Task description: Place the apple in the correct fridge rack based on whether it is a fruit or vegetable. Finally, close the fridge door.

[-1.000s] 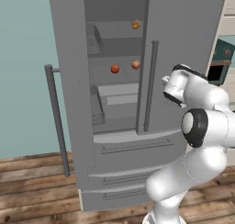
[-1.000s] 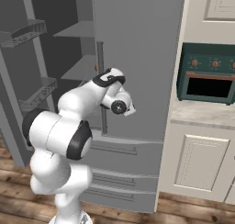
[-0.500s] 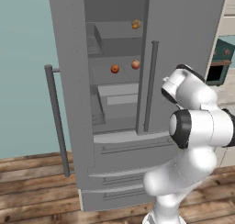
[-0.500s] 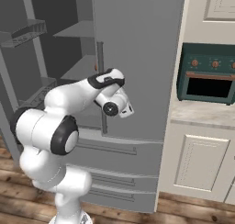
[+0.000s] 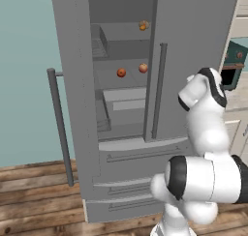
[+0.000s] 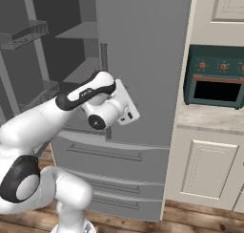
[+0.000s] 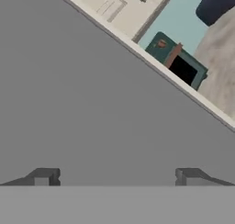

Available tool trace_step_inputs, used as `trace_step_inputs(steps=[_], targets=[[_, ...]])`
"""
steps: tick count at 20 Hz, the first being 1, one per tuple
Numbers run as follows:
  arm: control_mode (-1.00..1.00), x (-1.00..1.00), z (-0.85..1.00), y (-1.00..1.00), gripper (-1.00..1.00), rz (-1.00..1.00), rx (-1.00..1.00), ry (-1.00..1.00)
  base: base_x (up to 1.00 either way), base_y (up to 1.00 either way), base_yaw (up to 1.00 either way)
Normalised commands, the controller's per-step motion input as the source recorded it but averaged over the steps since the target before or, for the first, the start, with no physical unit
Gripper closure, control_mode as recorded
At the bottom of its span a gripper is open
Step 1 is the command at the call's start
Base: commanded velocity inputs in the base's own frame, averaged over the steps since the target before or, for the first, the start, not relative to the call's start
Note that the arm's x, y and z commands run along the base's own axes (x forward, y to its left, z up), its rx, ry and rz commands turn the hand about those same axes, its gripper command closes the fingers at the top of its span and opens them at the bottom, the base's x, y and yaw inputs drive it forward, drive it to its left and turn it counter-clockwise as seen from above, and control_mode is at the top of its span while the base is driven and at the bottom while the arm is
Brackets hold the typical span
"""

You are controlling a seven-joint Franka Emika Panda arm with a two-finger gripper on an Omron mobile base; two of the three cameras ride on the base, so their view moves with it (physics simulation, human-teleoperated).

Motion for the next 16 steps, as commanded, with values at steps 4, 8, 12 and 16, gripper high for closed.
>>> trace_step_inputs(steps=[4,8,12,16], targets=[[-1.00,-0.90,0.94,0.00,-1.00,-0.17,-0.43,-0.10,0.00,0.00,0.00],[-1.00,-0.92,1.00,0.01,-1.00,-0.12,-0.42,0.01,0.00,0.00,0.00],[-1.00,-0.90,1.00,0.10,-1.00,-0.04,-0.38,0.08,0.00,0.00,0.00],[-1.00,-0.81,1.00,0.23,-1.00,0.00,-0.39,0.19,0.00,0.00,0.00]])
